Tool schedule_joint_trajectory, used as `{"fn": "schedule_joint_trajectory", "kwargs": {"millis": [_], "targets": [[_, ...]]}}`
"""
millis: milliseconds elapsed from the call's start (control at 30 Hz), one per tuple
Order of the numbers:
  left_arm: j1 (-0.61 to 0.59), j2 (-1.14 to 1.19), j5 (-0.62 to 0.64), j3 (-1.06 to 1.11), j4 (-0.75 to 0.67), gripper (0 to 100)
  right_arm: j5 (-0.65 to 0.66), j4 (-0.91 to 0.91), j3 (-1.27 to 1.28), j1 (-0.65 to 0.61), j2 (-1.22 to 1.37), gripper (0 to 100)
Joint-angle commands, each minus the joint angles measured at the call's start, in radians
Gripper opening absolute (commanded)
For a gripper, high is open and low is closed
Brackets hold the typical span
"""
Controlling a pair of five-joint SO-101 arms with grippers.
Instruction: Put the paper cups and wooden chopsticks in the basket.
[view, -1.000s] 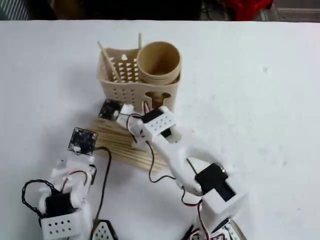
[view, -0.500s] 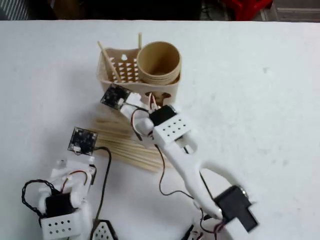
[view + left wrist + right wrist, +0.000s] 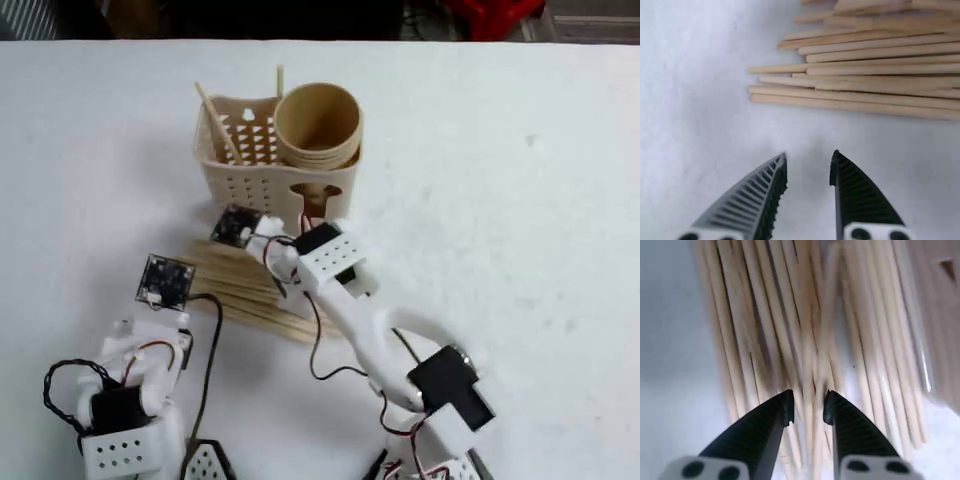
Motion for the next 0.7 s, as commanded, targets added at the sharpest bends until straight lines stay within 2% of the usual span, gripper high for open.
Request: {"fn": "schedule_joint_trajectory", "kwargs": {"millis": [0,333,500,667], "targets": [[-0.01,-0.01,-0.005,-0.003,0.009,15,0.008,-0.016,-0.015,0.008,-0.018,10.9],[-0.01,-0.01,-0.005,-0.003,0.009,15,0.014,-0.033,-0.109,-0.008,0.074,15.0],[-0.01,-0.01,-0.005,-0.003,0.009,15,0.014,-0.065,-0.124,-0.012,0.137,9.1],[-0.01,-0.01,-0.005,-0.003,0.009,15,0.006,-0.059,-0.123,0.01,0.091,1.5]]}}
